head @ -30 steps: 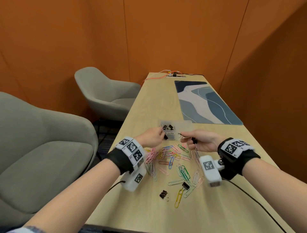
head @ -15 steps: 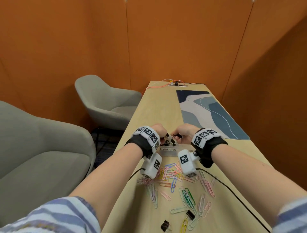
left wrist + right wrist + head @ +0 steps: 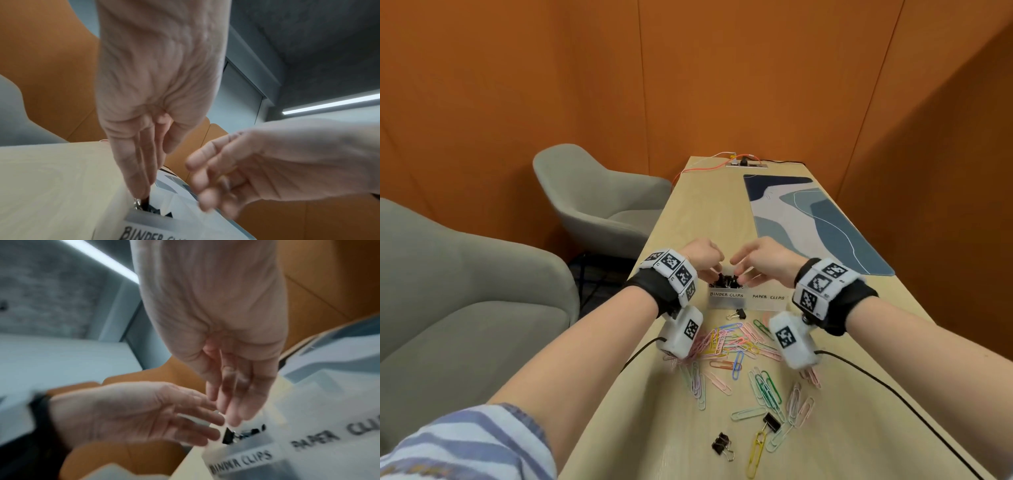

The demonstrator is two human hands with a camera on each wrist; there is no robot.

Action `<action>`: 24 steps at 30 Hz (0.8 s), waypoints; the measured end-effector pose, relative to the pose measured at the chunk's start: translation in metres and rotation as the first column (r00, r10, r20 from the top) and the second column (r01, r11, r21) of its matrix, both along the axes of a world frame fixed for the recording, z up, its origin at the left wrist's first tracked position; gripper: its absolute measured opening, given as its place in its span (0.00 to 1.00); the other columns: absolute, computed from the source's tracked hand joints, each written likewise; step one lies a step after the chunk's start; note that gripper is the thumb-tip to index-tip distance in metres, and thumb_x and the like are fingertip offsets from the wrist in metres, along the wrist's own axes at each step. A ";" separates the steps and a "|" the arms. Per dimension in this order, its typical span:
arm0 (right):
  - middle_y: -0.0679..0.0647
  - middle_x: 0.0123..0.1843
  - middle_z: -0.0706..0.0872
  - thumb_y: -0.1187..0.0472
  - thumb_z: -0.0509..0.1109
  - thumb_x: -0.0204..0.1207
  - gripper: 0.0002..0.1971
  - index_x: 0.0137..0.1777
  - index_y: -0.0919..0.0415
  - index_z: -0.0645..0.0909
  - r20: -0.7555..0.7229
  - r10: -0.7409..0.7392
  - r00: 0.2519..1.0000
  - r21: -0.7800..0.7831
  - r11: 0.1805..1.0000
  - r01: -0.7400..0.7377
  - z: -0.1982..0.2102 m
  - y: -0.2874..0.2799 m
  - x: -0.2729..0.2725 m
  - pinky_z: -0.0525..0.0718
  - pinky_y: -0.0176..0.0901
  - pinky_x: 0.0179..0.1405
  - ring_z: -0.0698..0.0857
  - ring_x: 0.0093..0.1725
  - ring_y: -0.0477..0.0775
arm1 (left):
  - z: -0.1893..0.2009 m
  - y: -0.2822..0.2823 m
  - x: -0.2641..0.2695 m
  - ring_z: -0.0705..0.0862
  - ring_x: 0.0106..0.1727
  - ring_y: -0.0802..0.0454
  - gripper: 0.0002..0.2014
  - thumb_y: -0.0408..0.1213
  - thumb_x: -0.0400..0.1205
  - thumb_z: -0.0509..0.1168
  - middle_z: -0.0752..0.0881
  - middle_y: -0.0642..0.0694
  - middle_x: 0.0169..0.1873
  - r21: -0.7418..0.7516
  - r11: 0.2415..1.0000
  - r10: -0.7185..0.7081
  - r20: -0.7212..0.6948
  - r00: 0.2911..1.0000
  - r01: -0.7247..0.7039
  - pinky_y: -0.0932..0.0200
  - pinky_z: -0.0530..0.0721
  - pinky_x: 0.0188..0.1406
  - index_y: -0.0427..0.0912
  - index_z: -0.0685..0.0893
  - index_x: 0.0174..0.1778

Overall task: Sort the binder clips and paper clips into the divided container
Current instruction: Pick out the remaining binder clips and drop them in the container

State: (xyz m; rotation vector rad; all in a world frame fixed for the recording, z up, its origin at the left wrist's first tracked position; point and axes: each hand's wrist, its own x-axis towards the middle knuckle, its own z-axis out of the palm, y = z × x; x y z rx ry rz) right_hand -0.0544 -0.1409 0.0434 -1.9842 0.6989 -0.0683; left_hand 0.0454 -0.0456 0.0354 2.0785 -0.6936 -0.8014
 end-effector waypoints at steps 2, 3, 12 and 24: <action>0.60 0.37 0.85 0.74 0.56 0.76 0.13 0.45 0.63 0.82 -0.084 0.165 0.983 -0.178 0.968 -0.177 -0.006 0.011 -0.017 0.83 0.36 0.28 0.83 0.30 0.52 | 0.001 0.006 -0.003 0.83 0.48 0.42 0.17 0.27 0.86 0.50 0.83 0.33 0.55 -0.040 0.999 -0.014 0.021 1.000 0.015 0.50 0.87 0.50 0.30 0.77 0.67; 0.61 0.40 0.87 0.74 0.58 0.75 0.13 0.47 0.63 0.84 -0.172 0.254 0.952 -0.299 0.907 -0.296 -0.013 0.016 -0.023 0.82 0.36 0.29 0.84 0.33 0.54 | 0.000 0.009 -0.004 0.83 0.48 0.42 0.17 0.27 0.85 0.50 0.83 0.36 0.52 -0.052 0.998 -0.026 0.039 0.999 0.028 0.53 0.87 0.46 0.30 0.78 0.66; 0.62 0.64 0.76 0.70 0.59 0.79 0.15 0.64 0.64 0.76 -0.548 0.237 0.802 -0.734 0.324 -0.598 -0.062 0.038 -0.030 0.79 0.56 0.57 0.79 0.64 0.65 | -0.003 0.040 -0.018 0.85 0.39 0.52 0.14 0.30 0.84 0.52 0.86 0.45 0.45 -0.002 0.994 -0.108 0.291 0.951 0.114 0.60 0.84 0.36 0.41 0.84 0.53; 0.53 0.37 0.83 0.61 0.74 0.70 0.06 0.41 0.59 0.79 -0.200 0.274 0.941 -0.611 0.715 -0.338 -0.035 0.020 -0.020 0.71 0.37 0.29 0.79 0.39 0.53 | -0.015 0.085 -0.039 0.84 0.33 0.55 0.07 0.33 0.81 0.62 0.86 0.49 0.36 0.298 0.898 -0.415 0.328 0.849 0.324 0.66 0.80 0.26 0.45 0.85 0.48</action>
